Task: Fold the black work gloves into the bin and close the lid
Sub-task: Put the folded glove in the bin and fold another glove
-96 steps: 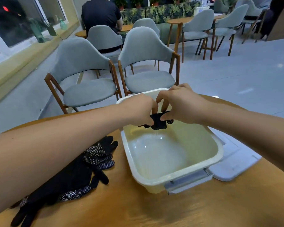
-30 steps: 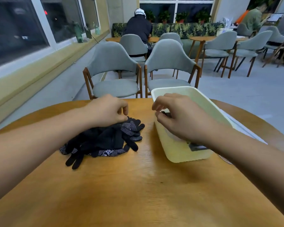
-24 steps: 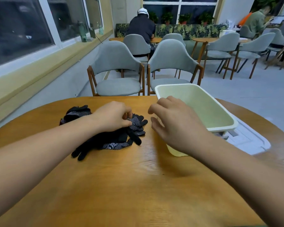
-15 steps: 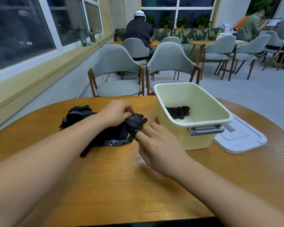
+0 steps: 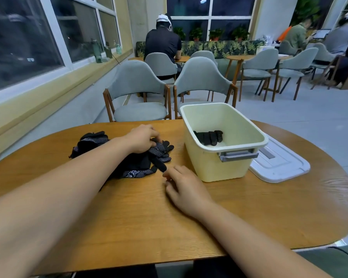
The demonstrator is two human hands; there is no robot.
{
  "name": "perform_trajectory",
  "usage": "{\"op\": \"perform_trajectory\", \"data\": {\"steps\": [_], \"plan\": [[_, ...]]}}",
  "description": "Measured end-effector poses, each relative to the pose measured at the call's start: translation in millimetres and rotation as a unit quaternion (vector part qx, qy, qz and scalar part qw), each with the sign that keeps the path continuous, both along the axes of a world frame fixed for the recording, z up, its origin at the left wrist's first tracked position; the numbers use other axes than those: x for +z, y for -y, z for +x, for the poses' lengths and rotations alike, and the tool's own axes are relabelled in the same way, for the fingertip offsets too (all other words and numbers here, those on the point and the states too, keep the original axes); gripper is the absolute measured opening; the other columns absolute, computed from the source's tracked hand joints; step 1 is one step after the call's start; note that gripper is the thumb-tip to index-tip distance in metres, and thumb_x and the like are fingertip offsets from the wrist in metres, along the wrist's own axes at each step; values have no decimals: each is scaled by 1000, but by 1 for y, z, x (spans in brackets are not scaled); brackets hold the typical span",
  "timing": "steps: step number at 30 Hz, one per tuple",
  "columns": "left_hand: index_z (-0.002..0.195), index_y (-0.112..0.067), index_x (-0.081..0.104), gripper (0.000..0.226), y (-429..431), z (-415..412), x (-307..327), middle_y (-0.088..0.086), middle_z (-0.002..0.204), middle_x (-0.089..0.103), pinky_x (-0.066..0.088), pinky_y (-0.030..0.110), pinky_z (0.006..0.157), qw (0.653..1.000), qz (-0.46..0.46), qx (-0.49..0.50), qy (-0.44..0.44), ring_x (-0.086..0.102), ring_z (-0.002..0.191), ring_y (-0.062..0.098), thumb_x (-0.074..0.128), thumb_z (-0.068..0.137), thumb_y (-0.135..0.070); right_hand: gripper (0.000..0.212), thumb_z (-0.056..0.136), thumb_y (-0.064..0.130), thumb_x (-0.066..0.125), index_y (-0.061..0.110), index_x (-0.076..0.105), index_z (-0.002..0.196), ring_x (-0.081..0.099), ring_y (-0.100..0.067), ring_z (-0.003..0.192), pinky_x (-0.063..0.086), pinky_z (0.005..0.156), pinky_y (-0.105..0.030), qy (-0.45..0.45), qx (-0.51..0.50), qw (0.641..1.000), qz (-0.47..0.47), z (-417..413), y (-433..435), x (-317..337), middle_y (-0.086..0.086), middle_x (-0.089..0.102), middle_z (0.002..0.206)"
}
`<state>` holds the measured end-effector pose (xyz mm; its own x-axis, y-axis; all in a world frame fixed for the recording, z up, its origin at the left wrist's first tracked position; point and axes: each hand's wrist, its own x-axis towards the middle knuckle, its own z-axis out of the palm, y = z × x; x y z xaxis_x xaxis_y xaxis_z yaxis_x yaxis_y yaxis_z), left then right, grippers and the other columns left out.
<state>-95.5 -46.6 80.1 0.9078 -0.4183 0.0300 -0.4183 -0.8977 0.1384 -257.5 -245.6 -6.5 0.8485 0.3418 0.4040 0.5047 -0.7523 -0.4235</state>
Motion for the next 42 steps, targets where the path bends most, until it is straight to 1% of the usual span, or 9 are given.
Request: {"op": "perform_trajectory", "data": {"steps": [5, 10, 13, 20, 24, 31, 37, 40, 42], "plan": [[86, -39, 67, 17, -4, -4, 10, -13, 120, 68, 51, 50, 104, 999, -5, -4, 31, 60, 117, 18, 83, 91, -35, 16, 102, 28, 59, 24, 64, 117, 55, -18, 106, 50, 90, -38, 14, -6, 1000, -3, 2, -1, -4, 6, 61, 112], [88, -37, 62, 16, -9, -9, 20, -10, 112, 72, 51, 40, 87, 999, -14, 12, 50, 63, 103, 20, 78, 92, -33, 14, 101, 29, 59, 25, 63, 114, 55, -17, 105, 49, 89, -36, 15, -6, 1000, -6, 2, -1, -3, 7, 58, 111], [87, -33, 57, 16, -11, -12, 33, -6, 107, 73, 54, 43, 82, 999, -26, 10, 35, 63, 97, 23, 72, 90, -30, 14, 100, 29, 59, 25, 63, 113, 54, -18, 106, 48, 89, -35, 14, -4, 1000, -10, 2, -1, -3, 7, 57, 111], [86, -20, 58, 11, -14, -26, 74, 0, 91, 69, 45, 35, 70, 986, -158, 30, 51, 58, 81, 20, 66, 94, -22, 12, 99, 30, 58, 26, 62, 110, 53, -17, 105, 48, 88, -35, 7, -4, 1000, -9, 3, 0, -4, 8, 55, 109], [81, -24, 56, 15, -18, -35, 91, 1, 87, 67, 46, 38, 72, 974, -218, 42, 52, 56, 77, 18, 65, 94, -26, 12, 99, 29, 59, 26, 63, 109, 53, -18, 105, 48, 88, -35, 8, -3, 1000, -9, 3, 0, -4, 7, 55, 108], [82, -24, 55, 16, -17, -68, 103, 0, 81, 61, 46, 39, 70, 917, -388, 88, 20, 53, 72, 20, 63, 97, -27, 12, 102, 34, 58, 27, 64, 108, 54, -16, 104, 50, 90, -39, -4, 0, 1000, 5, 2, 0, -3, 9, 55, 106], [80, -26, 54, 25, -14, -107, 89, -6, 71, 57, 37, 30, 55, 889, -438, 132, -2, 48, 60, 13, 67, 101, -30, 31, 110, 52, 43, 30, 64, 107, 52, -14, 102, 48, 91, -41, -12, -1, 1000, -9, 0, 0, 0, 13, 54, 102], [81, -26, 55, 27, -16, -125, 73, -14, 55, 52, 33, 29, 52, 864, -482, 140, -38, 43, 51, 11, 70, 101, -35, 44, 111, 57, 33, 29, 61, 92, 54, -14, 96, 49, 88, -46, -36, 21, 999, 35, -4, -2, 4, 11, 55, 94], [86, -24, 58, 23, -18, -138, 62, -13, 55, 53, 33, 30, 53, 847, -507, 146, -59, 42, 54, 14, 71, 101, -38, 60, 111, 64, 30, 20, 68, 95, 60, -17, 97, 50, 90, -49, -69, 41, 993, 81, -6, -6, 3, 6, 63, 95]]}}
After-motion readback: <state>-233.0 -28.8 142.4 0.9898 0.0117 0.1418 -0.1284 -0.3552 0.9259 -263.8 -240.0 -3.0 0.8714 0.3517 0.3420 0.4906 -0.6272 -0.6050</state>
